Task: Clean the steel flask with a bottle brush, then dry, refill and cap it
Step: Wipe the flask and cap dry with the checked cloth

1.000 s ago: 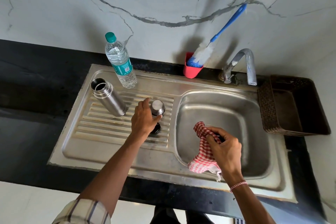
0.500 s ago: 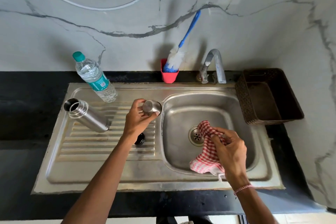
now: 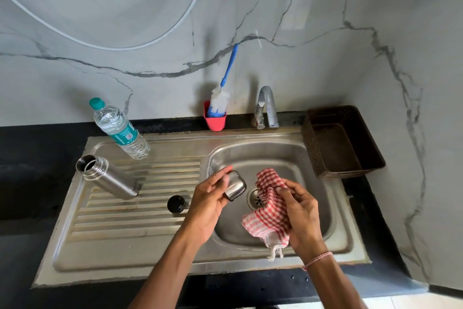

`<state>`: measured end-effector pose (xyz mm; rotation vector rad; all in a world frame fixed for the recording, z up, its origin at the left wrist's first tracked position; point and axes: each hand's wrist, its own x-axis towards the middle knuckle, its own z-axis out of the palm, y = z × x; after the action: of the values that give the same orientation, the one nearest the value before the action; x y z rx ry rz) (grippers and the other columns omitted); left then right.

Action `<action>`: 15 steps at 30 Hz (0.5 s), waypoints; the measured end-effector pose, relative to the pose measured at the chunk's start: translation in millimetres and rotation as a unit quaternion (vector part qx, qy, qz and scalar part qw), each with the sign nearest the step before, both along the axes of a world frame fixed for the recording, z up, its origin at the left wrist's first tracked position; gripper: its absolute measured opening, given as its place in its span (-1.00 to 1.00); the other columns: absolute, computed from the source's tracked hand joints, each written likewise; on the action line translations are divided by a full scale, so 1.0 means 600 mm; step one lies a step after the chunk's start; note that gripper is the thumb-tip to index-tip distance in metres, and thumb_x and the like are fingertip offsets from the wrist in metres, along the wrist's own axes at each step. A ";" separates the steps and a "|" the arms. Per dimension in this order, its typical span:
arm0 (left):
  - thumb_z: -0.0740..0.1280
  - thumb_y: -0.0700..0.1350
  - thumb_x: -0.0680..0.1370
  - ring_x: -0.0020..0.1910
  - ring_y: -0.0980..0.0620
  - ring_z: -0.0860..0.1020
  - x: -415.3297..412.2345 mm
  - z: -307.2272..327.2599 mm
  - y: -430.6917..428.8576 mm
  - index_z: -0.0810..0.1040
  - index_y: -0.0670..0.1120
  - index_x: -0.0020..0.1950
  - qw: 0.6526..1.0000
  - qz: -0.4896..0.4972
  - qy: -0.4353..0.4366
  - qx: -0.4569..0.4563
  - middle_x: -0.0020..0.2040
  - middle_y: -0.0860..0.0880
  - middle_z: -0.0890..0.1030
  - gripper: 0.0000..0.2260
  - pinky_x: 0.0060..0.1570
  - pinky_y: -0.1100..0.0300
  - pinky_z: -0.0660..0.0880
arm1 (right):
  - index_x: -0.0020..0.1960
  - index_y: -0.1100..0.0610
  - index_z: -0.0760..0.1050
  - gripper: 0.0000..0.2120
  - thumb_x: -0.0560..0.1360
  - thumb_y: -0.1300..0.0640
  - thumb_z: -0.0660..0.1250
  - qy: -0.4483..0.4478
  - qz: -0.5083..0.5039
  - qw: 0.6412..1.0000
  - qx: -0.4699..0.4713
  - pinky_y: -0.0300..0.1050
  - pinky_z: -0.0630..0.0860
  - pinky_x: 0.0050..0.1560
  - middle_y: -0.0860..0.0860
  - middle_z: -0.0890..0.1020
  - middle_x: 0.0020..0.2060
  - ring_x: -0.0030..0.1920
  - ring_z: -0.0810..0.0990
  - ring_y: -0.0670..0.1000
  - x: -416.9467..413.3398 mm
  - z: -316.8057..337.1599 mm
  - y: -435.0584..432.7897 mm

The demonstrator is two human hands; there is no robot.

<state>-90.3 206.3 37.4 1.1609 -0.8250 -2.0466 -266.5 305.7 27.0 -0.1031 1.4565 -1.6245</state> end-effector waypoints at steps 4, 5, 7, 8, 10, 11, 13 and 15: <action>0.22 -0.26 0.71 0.25 -0.08 0.66 -0.020 0.001 0.014 0.62 -0.05 0.35 0.996 -0.001 -0.082 -0.028 0.25 -0.11 0.69 -0.70 0.29 -0.05 0.58 | 0.11 -0.03 0.68 -0.76 0.51 0.24 0.48 0.375 0.033 0.925 0.049 -0.06 0.67 0.05 -0.04 0.69 0.01 -0.07 0.69 -0.11 -0.003 0.020 0.007; 0.25 -0.27 0.70 0.23 -0.05 0.66 -0.027 0.001 0.016 0.61 -0.01 0.36 0.994 0.003 -0.104 -0.031 0.22 -0.12 0.69 -0.69 0.26 -0.05 0.59 | 0.16 -0.04 0.66 -0.69 0.48 0.26 0.49 0.496 0.043 0.866 0.043 -0.25 0.63 0.06 -0.09 0.64 0.02 -0.08 0.64 -0.18 0.000 0.030 0.006; 0.30 -0.28 0.68 0.14 -0.02 0.68 -0.045 0.005 0.022 0.58 0.01 0.37 0.992 0.009 -0.122 -0.029 0.10 -0.14 0.69 -0.68 0.16 -0.02 0.63 | 0.27 0.02 0.62 -0.62 0.49 0.28 0.45 0.615 0.105 0.781 -0.023 -0.43 0.53 0.08 -0.08 0.56 0.12 -0.05 0.56 -0.21 0.011 0.051 0.000; 0.31 -0.29 0.67 0.06 -0.02 0.69 -0.053 0.009 0.025 0.56 0.00 0.37 0.992 0.010 -0.120 -0.028 0.04 -0.14 0.71 -0.68 0.11 -0.01 0.65 | 0.31 0.03 0.59 -0.62 0.52 0.25 0.39 0.639 0.155 0.751 -0.052 -0.35 0.57 0.08 -0.09 0.53 0.19 -0.01 0.55 -0.19 0.018 0.057 -0.003; 0.30 -0.35 0.65 -0.08 0.01 0.70 -0.066 0.019 0.026 0.52 0.00 0.34 0.992 0.023 -0.121 -0.033 -0.03 -0.13 0.74 -0.65 -0.05 0.09 0.67 | 0.37 0.08 0.54 -0.60 0.54 0.25 0.34 0.720 0.224 0.653 -0.075 -0.14 0.62 -0.05 -0.03 0.51 0.30 0.03 0.56 -0.04 0.023 0.054 -0.004; 0.30 -0.38 0.63 -0.12 0.02 0.69 -0.071 0.026 0.026 0.52 0.02 0.32 0.990 0.038 -0.132 -0.042 -0.03 -0.14 0.74 -0.63 -0.14 0.14 0.66 | 0.38 0.12 0.53 -0.55 0.51 0.28 0.36 0.766 0.241 0.591 -0.075 -0.10 0.58 -0.13 0.03 0.52 0.33 0.00 0.55 0.03 0.022 0.046 0.001; 0.29 -0.40 0.62 -0.15 0.00 0.67 -0.074 0.031 0.023 0.50 0.04 0.31 0.984 0.070 -0.158 -0.049 -0.02 -0.17 0.74 -0.59 -0.19 0.13 0.64 | 0.40 0.17 0.52 -0.51 0.47 0.31 0.38 0.806 0.257 0.527 -0.077 -0.10 0.51 -0.16 0.11 0.54 0.36 -0.05 0.54 0.06 0.014 0.031 0.016; 0.27 -0.42 0.62 -0.15 -0.03 0.67 -0.073 0.030 0.022 0.49 0.06 0.30 0.980 0.078 -0.176 -0.045 -0.04 -0.17 0.74 -0.58 -0.13 0.08 0.65 | 0.43 0.18 0.51 -0.53 0.51 0.28 0.34 0.822 0.264 0.497 -0.083 -0.12 0.53 -0.10 0.11 0.53 0.39 -0.02 0.55 0.07 0.010 0.024 0.031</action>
<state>-134.1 219.8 55.1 1.5119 -0.9480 -1.6839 -260.5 324.2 41.3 -2.5225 2.0209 -0.7365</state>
